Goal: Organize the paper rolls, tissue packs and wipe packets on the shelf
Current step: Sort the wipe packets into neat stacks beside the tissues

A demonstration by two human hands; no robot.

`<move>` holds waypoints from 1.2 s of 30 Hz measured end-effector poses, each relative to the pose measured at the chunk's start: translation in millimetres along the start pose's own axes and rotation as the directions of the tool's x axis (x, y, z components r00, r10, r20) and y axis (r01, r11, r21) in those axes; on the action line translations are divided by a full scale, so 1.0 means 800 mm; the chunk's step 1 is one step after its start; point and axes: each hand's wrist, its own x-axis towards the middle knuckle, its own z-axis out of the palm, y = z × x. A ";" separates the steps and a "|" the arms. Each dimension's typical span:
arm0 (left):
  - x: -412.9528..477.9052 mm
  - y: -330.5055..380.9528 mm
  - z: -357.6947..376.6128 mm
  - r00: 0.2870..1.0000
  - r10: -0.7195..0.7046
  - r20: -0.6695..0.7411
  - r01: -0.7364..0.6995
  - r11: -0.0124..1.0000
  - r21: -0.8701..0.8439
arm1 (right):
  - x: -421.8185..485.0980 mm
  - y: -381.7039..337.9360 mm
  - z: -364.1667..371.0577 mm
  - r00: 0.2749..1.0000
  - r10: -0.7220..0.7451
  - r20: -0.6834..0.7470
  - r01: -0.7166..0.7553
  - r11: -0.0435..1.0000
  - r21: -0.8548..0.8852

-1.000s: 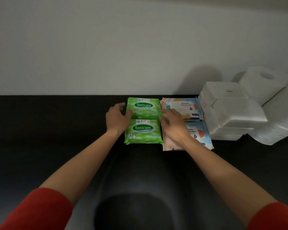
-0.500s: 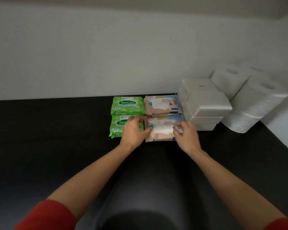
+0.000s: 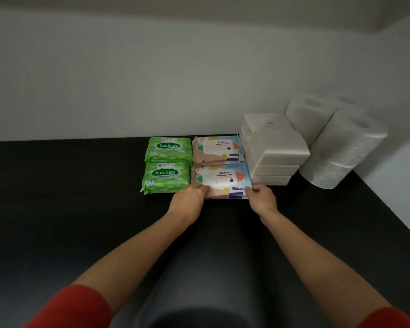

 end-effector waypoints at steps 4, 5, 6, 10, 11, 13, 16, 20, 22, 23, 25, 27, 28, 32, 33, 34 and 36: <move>0.002 0.002 -0.001 1.000 0.011 -0.025 -0.010 1.000 0.027 | 0.006 0.003 -0.002 0.999 0.032 0.018 -0.032 0.999 -0.023; 0.003 0.002 -0.001 0.999 0.015 -0.033 -0.014 0.999 0.030 | 0.007 0.004 -0.002 0.999 0.034 0.020 -0.034 0.999 -0.024; 0.004 0.002 -0.002 0.999 0.017 -0.042 -0.016 0.999 0.034 | 0.007 0.005 -0.002 0.999 0.034 0.023 -0.033 0.999 -0.028; 0.006 0.004 -0.004 0.997 0.026 -0.069 -0.023 0.999 0.045 | 0.011 0.007 -0.001 0.998 0.051 0.024 -0.051 0.999 -0.008; 0.006 0.004 -0.004 0.997 0.033 -0.073 -0.029 0.998 0.046 | 0.011 0.007 -0.001 0.998 0.054 0.029 -0.054 0.999 -0.005; 0.007 0.003 -0.004 0.996 0.044 -0.080 -0.041 0.998 0.045 | 0.013 0.007 0.001 0.997 0.064 0.041 -0.064 0.998 0.010; 0.009 0.003 -0.003 0.995 0.053 -0.080 -0.049 0.998 0.043 | 0.015 0.009 0.002 0.996 0.072 0.047 -0.074 0.997 0.029; 0.013 -0.001 0.003 0.995 0.066 -0.079 -0.065 0.998 0.020 | 0.019 0.013 0.003 0.998 0.059 0.027 -0.061 0.996 0.064; 0.015 -0.003 0.004 0.994 0.071 -0.083 -0.071 0.997 -0.006 | 0.015 0.014 0.001 1.000 -0.011 -0.024 0.012 0.999 0.048; 0.016 -0.003 0.004 0.994 0.076 -0.083 -0.078 0.997 -0.015 | 0.012 0.013 0.000 0.995 -0.075 -0.058 0.076 0.997 0.005; 0.017 -0.003 0.003 0.992 0.096 -0.085 -0.098 0.995 -0.019 | 0.002 0.013 -0.004 0.963 -0.253 -0.097 0.233 0.956 -0.176; 0.019 -0.002 0.003 0.989 0.111 -0.095 -0.114 0.993 -0.027 | -0.009 0.012 -0.006 0.894 -0.444 -0.063 0.381 0.826 -0.415; 0.020 -0.002 0.003 0.989 0.114 -0.097 -0.118 0.992 -0.032 | -0.013 0.011 -0.007 0.853 -0.521 -0.027 0.440 0.746 -0.500; 0.027 -0.001 0.002 0.990 0.117 -0.081 -0.120 0.992 -0.027 | -0.019 0.001 0.002 0.761 -0.630 0.154 0.595 0.584 -0.552; 0.029 -0.001 0.002 0.990 0.115 -0.084 -0.118 0.993 -0.029 | -0.019 -0.002 0.004 0.757 -0.628 0.180 0.610 0.579 -0.541; 0.031 -0.001 0.002 0.990 0.107 -0.087 -0.111 0.993 -0.039 | -0.017 -0.005 0.005 0.761 -0.619 0.193 0.612 0.587 -0.530; 0.036 0.000 0.001 0.993 0.069 -0.097 -0.078 0.993 -0.093 | -0.014 -0.007 0.007 0.772 -0.604 0.197 0.606 0.607 -0.514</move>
